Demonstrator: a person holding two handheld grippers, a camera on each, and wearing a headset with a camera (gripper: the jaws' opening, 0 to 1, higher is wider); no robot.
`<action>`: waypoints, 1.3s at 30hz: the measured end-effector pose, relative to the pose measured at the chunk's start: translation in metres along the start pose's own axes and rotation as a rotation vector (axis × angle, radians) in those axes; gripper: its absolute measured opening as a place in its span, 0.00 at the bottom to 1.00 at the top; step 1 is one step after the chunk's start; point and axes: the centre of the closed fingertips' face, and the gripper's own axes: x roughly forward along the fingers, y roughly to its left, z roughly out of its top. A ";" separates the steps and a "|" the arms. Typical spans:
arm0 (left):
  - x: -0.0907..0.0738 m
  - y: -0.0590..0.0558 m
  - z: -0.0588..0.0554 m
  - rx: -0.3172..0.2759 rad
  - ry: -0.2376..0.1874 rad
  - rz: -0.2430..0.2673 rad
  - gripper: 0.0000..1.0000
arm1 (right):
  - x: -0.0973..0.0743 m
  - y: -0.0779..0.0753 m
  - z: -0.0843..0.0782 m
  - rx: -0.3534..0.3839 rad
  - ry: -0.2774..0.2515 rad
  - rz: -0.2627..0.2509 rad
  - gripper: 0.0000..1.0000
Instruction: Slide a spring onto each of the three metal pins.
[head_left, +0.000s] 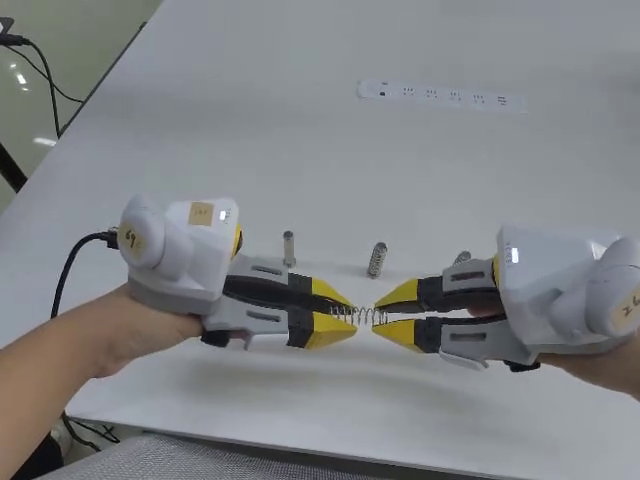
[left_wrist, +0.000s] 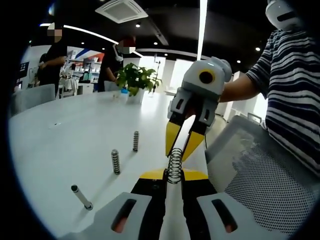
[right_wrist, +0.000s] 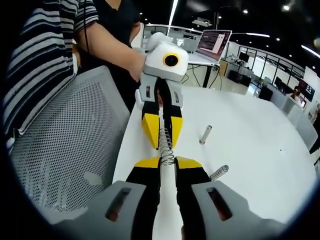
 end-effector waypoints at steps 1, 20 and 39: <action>0.000 0.001 0.000 -0.001 0.001 0.003 0.08 | 0.000 0.000 0.002 -0.013 0.002 0.001 0.12; 0.002 0.004 -0.009 0.026 0.043 0.020 0.08 | -0.001 -0.002 0.024 -0.067 -0.024 0.009 0.12; 0.006 0.001 -0.003 0.041 0.031 0.015 0.08 | 0.011 -0.002 0.057 -0.057 -0.144 -0.033 0.12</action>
